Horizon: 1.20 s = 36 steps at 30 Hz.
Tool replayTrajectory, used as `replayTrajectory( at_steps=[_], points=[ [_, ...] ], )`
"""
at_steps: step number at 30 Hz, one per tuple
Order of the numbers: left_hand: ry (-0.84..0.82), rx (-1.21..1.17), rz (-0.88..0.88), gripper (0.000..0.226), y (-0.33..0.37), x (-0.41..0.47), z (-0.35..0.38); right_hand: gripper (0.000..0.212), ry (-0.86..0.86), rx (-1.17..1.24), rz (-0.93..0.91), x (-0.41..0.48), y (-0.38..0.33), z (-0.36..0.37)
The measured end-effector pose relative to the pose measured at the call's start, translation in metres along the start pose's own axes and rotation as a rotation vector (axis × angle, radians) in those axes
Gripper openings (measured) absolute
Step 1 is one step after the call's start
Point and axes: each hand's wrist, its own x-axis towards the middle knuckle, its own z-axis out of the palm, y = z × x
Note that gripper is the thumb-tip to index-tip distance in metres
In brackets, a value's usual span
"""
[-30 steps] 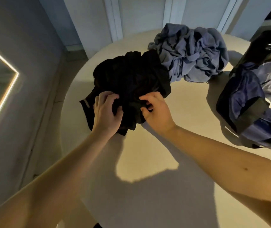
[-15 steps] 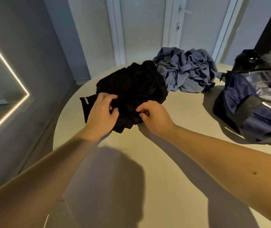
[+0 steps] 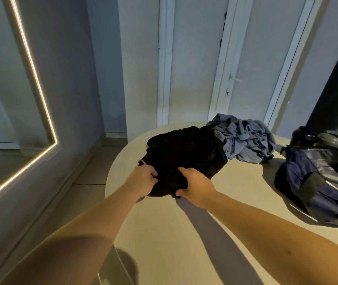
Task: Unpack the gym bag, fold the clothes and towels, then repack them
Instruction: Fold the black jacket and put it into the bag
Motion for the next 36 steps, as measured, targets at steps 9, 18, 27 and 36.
replayTrajectory(
  at_steps=[9, 18, 27, 36],
  points=[
    [0.274, 0.099, -0.022, 0.015, -0.026, 0.033, -0.012, 0.019, 0.015, -0.157, 0.068, 0.037, 0.011, -0.010],
    [0.162, -0.238, 0.135, 0.046, 0.037, 0.057, -0.028, 0.012, 0.311, 0.192, 0.237, 0.110, -0.025, -0.121],
    [0.101, -0.480, 0.251, 0.079, 0.110, 0.071, -0.077, 0.039, 0.519, 1.247, 0.101, 0.122, -0.086, -0.247],
    [0.323, -0.530, 0.199, 0.120, 0.160, 0.041, -0.119, 0.040, 0.534, 1.598, -0.028, 0.079, -0.115, -0.304]
  ],
)
